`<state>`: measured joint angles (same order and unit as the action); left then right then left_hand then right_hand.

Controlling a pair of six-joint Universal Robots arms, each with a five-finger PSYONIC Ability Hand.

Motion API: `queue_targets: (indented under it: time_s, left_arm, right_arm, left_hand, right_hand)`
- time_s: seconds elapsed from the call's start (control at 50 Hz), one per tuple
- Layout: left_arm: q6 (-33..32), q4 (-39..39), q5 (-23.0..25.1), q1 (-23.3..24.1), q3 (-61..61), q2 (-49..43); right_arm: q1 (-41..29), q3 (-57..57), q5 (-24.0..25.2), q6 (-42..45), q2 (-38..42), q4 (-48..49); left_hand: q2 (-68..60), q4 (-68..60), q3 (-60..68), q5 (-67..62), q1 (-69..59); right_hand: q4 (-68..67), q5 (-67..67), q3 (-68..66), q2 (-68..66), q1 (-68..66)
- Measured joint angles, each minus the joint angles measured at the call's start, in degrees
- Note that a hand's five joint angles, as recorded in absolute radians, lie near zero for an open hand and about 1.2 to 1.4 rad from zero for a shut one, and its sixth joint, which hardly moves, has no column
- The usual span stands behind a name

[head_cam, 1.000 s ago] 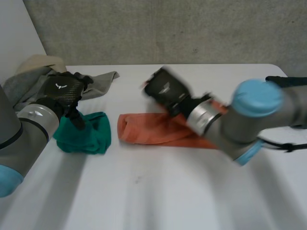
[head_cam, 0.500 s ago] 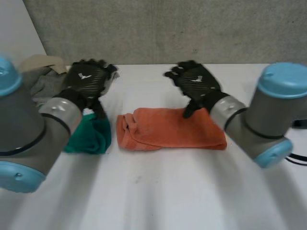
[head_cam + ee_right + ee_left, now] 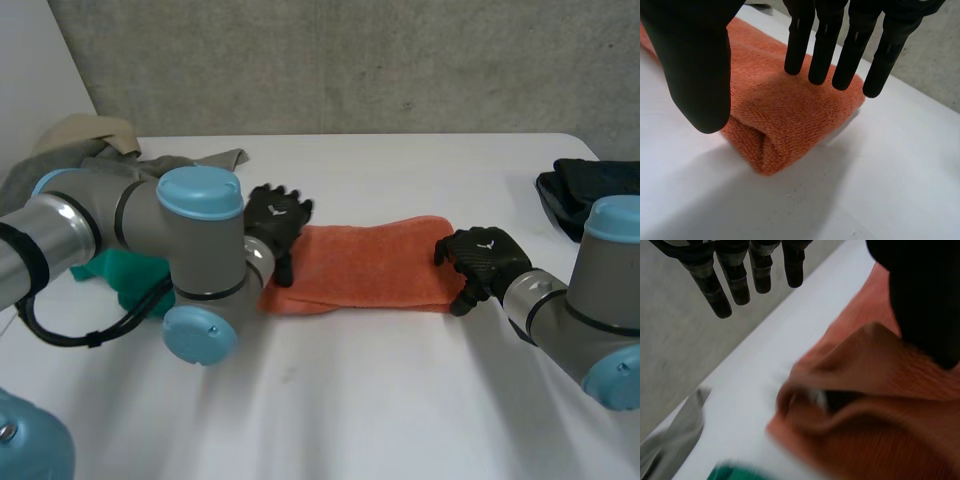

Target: Fold the laundry.

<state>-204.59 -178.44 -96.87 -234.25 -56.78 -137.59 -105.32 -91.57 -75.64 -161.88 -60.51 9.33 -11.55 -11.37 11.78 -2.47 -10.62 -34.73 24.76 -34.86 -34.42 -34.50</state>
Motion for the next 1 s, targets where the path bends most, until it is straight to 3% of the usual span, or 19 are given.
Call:
queue_targets:
  time_s: [0.14,0.32,0.38,0.42,0.64,0.82,0.86,0.96,1.0]
  left_arm:
    - [-0.7,1.4,-6.4,-1.3,-4.7,2.3]
    - [2.9,-0.1,-4.6,-0.1,-14.2,11.2]
    - [4.2,-0.6,-4.6,0.2,-16.6,14.0]
    - [4.7,-0.8,-4.7,0.3,-17.5,15.1]
    - [6.3,-0.3,-5.2,-0.2,-23.0,21.9]
    - [7.5,-0.7,-2.9,-1.5,-30.8,30.7]
    - [7.5,-1.3,-1.8,-1.5,-32.1,32.0]
    - [7.5,-2.4,-1.0,-1.4,-32.5,32.6]
    - [7.5,-3.0,-1.2,-1.3,-32.0,32.5]
  right_arm:
    - [-0.1,-1.3,-0.8,1.0,1.3,5.7]
    - [-0.3,1.5,-1.1,3.2,6.2,6.0]
    - [-0.1,1.8,-1.1,3.4,6.6,5.8]
    - [0.1,1.7,-1.1,3.2,6.3,5.8]
    - [4.1,-3.4,0.7,1.7,-2.1,6.1]
    - [10.9,-6.0,0.8,20.1,-8.6,0.9]
    - [8.6,-4.4,1.1,26.7,-8.7,0.5]
    - [1.2,-2.3,4.5,31.7,-8.3,2.6]
    - [-4.6,-1.8,8.7,33.0,-7.6,4.7]
  left_hand:
    - [0.0,0.0,0.0,0.0,0.0]
    - [0.0,0.0,0.0,0.0,0.0]
    - [0.0,0.0,0.0,0.0,0.0]
    - [0.0,0.0,0.0,0.0,0.0]
    - [0.0,0.0,0.0,0.0,0.0]
    - [0.0,0.0,0.0,0.0,0.0]
    - [0.0,0.0,0.0,0.0,0.0]
    - [0.0,0.0,0.0,0.0,0.0]
    - [0.0,0.0,0.0,0.0,0.0]
  right_hand:
    - [-3.7,3.6,-3.7,-3.4,-3.9]
    - [-4.0,3.9,-4.0,-3.9,-4.4]
    - [-24.1,23.2,-24.0,-24.8,-21.4]
    - [-30.9,29.0,-30.6,-30.9,-25.0]
    - [-33.7,31.0,-33.0,-31.4,-25.0]
    - [-33.7,31.6,-33.0,-31.4,-25.0]
    - [-33.7,32.1,-33.0,-31.4,-25.8]
    - [-33.7,32.6,-33.0,-31.4,-25.8]
    - [-33.7,32.8,-33.0,-31.4,-25.8]
